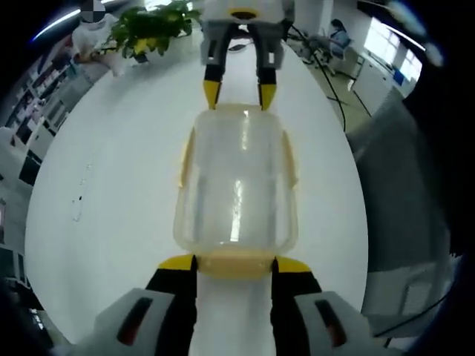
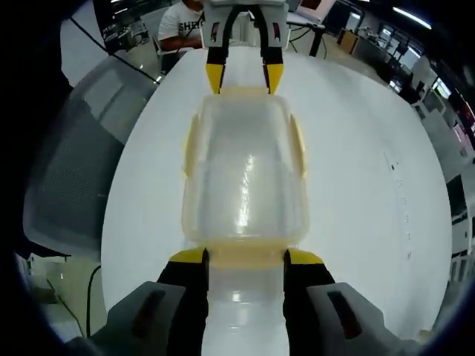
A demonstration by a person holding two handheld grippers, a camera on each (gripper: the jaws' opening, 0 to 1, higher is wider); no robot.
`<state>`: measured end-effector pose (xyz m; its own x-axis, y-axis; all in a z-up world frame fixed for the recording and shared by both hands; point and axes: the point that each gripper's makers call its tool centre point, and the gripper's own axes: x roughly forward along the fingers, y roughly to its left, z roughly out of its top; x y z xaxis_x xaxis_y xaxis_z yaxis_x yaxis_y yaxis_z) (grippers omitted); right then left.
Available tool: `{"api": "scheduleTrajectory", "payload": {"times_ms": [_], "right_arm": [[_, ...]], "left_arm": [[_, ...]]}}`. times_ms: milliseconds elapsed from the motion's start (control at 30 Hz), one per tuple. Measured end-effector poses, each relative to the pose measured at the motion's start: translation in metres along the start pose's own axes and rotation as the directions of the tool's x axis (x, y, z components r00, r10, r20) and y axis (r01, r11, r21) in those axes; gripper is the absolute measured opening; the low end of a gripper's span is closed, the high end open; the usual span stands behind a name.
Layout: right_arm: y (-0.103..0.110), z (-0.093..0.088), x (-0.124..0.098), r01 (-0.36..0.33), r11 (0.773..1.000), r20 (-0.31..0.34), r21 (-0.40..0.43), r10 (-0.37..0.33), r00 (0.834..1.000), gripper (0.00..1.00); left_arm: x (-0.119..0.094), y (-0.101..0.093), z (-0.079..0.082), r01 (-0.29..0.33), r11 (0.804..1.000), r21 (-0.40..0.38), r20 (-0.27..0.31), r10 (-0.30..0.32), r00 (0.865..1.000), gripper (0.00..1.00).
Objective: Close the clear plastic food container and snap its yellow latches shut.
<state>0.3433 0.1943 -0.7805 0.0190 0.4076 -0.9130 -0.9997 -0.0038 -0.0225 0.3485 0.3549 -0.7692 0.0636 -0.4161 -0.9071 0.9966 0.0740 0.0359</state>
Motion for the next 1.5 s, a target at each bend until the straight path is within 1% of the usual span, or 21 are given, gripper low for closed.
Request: {"api": "scheduleTrajectory", "payload": {"times_ms": [267,467,633,867,967,1133,1367,1500], "right_arm": [[-0.002,-0.023,-0.010,0.000,1.000,0.001,-0.001,0.000,1.000,0.35],[-0.002,-0.039,-0.016,0.003,1.000,0.001,0.001,-0.003,1.000,0.35],[-0.001,-0.054,-0.022,0.003,1.000,-0.002,0.006,-0.003,1.000,0.35],[0.002,-0.066,-0.031,0.000,1.000,0.011,0.015,0.000,1.000,0.35],[0.005,-0.070,-0.032,0.002,1.000,0.007,0.014,-0.002,1.000,0.35],[0.004,-0.075,-0.033,0.007,1.000,0.014,0.007,-0.007,1.000,0.36],[0.005,-0.077,-0.031,0.017,1.000,0.005,0.006,-0.018,1.000,0.36],[0.007,-0.078,-0.028,0.027,1.000,0.015,0.005,-0.027,1.000,0.36]], "left_arm": [[0.011,-0.001,0.021,0.004,1.000,-0.006,-0.001,-0.004,1.000,0.33],[0.017,-0.002,0.038,0.004,1.000,-0.007,0.010,-0.004,1.000,0.33],[0.027,-0.003,0.052,0.008,1.000,-0.004,0.007,-0.008,1.000,0.33],[0.031,-0.004,0.065,0.014,1.000,-0.001,0.010,-0.014,1.000,0.33],[0.033,-0.006,0.069,0.013,1.000,0.008,0.003,-0.013,1.000,0.33],[0.038,-0.008,0.072,0.018,1.000,0.001,0.004,-0.018,1.000,0.33],[0.042,-0.009,0.072,0.020,1.000,-0.001,-0.012,-0.020,1.000,0.33],[0.043,-0.009,0.071,0.020,1.000,0.002,-0.015,-0.020,1.000,0.33]]}}
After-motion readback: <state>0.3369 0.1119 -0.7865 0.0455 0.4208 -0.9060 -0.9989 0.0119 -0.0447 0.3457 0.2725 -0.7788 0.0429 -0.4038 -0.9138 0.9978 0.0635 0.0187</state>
